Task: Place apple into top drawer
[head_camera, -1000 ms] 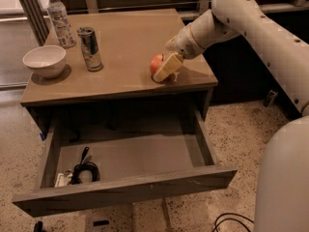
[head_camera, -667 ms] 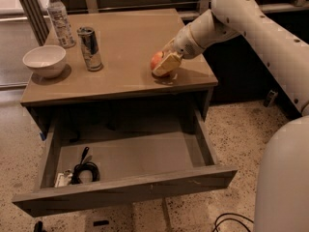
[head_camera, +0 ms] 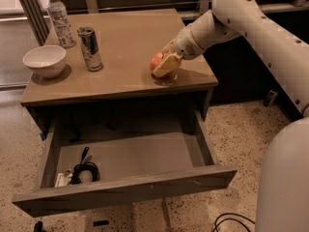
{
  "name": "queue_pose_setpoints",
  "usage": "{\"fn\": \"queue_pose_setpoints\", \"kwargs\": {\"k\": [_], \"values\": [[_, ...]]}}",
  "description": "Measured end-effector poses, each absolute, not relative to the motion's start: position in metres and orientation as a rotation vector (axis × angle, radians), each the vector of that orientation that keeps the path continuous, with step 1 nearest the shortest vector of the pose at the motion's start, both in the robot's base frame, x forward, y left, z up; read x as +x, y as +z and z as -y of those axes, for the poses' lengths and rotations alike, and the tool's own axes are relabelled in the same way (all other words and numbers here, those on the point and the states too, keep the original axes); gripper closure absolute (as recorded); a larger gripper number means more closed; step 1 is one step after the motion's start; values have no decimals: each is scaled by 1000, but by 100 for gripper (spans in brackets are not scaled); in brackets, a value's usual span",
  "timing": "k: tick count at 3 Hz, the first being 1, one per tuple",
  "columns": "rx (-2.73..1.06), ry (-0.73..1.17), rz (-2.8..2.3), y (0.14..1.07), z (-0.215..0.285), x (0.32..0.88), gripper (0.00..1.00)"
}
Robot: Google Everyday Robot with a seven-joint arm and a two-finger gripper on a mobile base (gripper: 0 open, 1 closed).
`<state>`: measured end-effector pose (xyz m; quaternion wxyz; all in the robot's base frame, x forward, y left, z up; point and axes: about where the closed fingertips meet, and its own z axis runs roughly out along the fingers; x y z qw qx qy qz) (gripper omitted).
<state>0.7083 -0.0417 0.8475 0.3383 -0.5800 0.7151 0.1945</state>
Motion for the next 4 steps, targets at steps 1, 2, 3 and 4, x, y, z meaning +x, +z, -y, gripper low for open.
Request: {"fn": "queue_pose_setpoints", "kwargs": {"k": [1,2,3,4], "values": [[-1532,530,-1810,862,42,690,100],[-1575,570,-1757,877,47,648,100],[-1624,704,-1727,886,49,585,100],[-1625,727,-1731,885,51,579,100]]}}
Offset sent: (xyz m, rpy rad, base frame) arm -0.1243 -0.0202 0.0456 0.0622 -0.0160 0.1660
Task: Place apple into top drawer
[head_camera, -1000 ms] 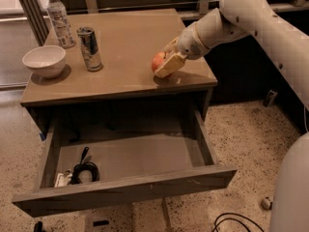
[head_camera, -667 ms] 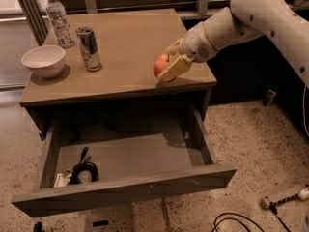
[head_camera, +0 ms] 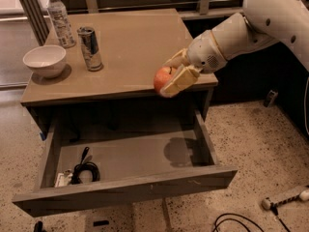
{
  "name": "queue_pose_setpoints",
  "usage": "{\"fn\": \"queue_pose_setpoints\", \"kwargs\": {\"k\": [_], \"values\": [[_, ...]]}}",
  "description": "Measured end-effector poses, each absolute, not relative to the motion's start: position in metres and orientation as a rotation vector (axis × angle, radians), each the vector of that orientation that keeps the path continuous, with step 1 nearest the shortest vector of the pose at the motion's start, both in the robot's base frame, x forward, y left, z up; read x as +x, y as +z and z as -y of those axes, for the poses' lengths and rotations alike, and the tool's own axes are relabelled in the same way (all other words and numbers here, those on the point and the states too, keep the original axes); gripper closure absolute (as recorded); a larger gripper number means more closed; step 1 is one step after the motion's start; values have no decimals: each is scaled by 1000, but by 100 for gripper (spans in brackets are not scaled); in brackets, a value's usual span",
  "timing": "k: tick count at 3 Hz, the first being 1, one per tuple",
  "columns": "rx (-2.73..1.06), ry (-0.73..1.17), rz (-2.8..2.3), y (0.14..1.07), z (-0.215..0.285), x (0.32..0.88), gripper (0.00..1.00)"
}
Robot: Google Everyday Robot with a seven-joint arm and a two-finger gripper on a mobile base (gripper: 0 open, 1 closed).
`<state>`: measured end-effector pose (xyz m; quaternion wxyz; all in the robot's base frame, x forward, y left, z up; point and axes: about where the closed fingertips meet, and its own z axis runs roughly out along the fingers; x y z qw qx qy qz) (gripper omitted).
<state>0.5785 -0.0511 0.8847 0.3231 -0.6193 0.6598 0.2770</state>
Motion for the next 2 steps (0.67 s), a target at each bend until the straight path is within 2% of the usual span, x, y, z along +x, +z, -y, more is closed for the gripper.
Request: {"fn": "queue_pose_setpoints", "kwargs": {"k": [2], "values": [[-1728,758,-1638,864,30,555,100]]}}
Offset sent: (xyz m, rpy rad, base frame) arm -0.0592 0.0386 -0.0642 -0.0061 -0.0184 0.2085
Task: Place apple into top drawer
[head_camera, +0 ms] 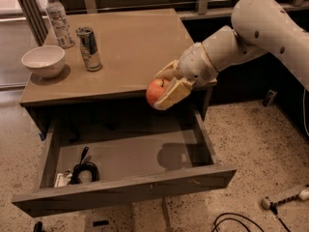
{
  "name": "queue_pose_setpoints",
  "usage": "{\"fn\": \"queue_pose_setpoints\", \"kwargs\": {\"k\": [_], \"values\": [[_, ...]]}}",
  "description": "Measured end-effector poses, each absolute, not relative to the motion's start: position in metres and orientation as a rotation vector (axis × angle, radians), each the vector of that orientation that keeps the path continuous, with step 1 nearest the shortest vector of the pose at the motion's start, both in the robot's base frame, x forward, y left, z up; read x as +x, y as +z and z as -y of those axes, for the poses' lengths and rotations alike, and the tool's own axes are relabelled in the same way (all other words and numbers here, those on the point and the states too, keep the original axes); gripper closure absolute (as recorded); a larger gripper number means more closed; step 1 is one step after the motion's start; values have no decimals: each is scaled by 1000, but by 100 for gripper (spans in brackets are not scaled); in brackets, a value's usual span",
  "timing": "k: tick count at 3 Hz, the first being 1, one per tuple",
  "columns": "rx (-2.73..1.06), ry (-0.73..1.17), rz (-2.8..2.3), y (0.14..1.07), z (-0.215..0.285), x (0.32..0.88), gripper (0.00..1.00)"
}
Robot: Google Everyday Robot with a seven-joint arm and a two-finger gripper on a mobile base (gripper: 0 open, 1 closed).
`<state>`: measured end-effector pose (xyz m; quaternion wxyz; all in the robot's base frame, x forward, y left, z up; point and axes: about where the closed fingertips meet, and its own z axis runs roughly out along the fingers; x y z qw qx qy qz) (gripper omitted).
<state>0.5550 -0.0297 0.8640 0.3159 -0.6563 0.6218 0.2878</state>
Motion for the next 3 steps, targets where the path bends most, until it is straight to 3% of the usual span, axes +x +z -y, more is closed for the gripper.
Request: {"fn": "queue_pose_setpoints", "kwargs": {"k": [2,3], "values": [[-1841,752,-1633,748,18,517,100],[-1841,752,-1633,748,18,517,100]]}}
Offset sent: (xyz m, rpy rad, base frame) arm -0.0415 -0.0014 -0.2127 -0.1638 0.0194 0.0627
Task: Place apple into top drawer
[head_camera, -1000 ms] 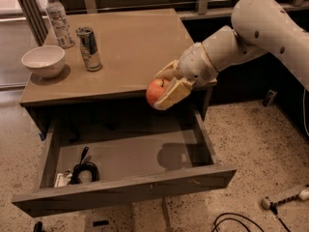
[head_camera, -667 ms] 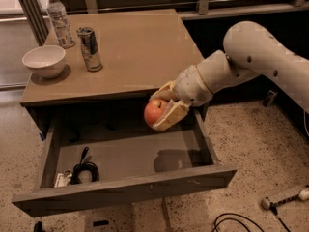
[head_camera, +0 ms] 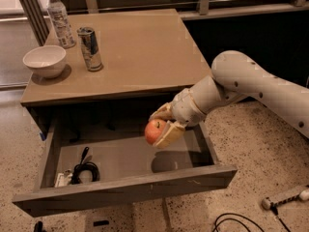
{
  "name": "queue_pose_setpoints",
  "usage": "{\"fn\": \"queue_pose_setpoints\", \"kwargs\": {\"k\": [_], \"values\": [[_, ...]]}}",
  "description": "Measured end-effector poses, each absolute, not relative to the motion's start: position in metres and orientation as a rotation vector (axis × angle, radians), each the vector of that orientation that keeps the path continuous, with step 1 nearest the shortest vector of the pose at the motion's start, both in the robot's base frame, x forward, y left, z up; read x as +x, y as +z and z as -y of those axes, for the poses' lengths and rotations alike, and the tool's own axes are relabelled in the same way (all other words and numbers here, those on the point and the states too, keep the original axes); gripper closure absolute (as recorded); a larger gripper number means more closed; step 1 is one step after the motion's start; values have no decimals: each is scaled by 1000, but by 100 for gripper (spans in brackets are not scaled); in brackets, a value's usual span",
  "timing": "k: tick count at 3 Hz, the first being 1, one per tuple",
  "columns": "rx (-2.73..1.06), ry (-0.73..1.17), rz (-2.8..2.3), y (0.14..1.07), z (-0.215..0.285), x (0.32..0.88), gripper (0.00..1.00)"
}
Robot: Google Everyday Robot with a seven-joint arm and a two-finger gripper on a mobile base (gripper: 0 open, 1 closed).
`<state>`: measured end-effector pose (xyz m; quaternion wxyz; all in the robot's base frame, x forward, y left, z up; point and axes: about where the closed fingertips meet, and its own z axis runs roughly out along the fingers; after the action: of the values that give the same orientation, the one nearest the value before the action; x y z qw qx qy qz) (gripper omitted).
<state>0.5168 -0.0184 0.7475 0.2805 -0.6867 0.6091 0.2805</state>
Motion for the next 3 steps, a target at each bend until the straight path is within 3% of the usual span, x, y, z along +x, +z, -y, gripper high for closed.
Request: {"fn": "queue_pose_setpoints", "kwargs": {"k": [3], "values": [[-1765,642,-1529,674,20,549,100]]}}
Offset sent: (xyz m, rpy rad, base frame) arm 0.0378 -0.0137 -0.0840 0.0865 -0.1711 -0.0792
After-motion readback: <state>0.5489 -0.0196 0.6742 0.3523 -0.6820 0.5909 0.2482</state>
